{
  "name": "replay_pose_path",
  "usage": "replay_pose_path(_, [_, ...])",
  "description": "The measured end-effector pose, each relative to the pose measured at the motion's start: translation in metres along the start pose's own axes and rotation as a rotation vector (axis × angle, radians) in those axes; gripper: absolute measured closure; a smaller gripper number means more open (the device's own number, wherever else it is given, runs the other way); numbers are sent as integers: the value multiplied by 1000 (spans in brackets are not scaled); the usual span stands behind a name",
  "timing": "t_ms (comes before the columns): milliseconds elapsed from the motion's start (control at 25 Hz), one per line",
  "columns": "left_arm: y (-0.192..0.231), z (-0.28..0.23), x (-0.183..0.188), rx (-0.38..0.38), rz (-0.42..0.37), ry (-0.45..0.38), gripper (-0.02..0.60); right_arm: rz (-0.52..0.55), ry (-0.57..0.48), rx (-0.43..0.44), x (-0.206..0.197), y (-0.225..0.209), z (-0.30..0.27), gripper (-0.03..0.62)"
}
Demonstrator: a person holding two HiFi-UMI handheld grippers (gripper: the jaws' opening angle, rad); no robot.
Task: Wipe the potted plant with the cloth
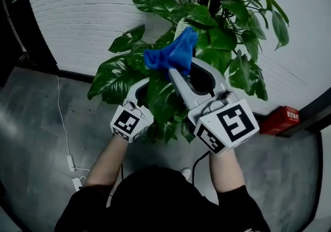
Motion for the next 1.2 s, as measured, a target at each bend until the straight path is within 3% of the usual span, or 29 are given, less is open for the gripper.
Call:
replay_pose_path(160, [0, -2, 21, -69, 50, -91, 288, -21, 95, -12, -14, -7, -10, 491])
replay_pose_path(400, [-6, -8, 28, -63, -124, -49, 288, 0, 244, -42, -43, -6, -28, 491])
replay_pose_path(480, [-4, -7, 29, -62, -141, -49, 288, 14, 269, -31, -48, 0, -34, 491])
replay_pose_path(1080, [2, -2, 23, -24, -18, -55, 288, 41, 267, -7, -68, 12, 1, 491])
replay_pose_path(1200, [-3, -5, 19, -12, 41, -66, 288, 33, 267, -8, -69, 10, 13, 491])
Point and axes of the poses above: the fingertips, and each gripper's own axes: z backward along the fingers, y to its left, x out of its top, the point moved 7 cm from there along z, backward along the fingers, and after that the axes turned 4 degrees about z, right-handed, at the moved point
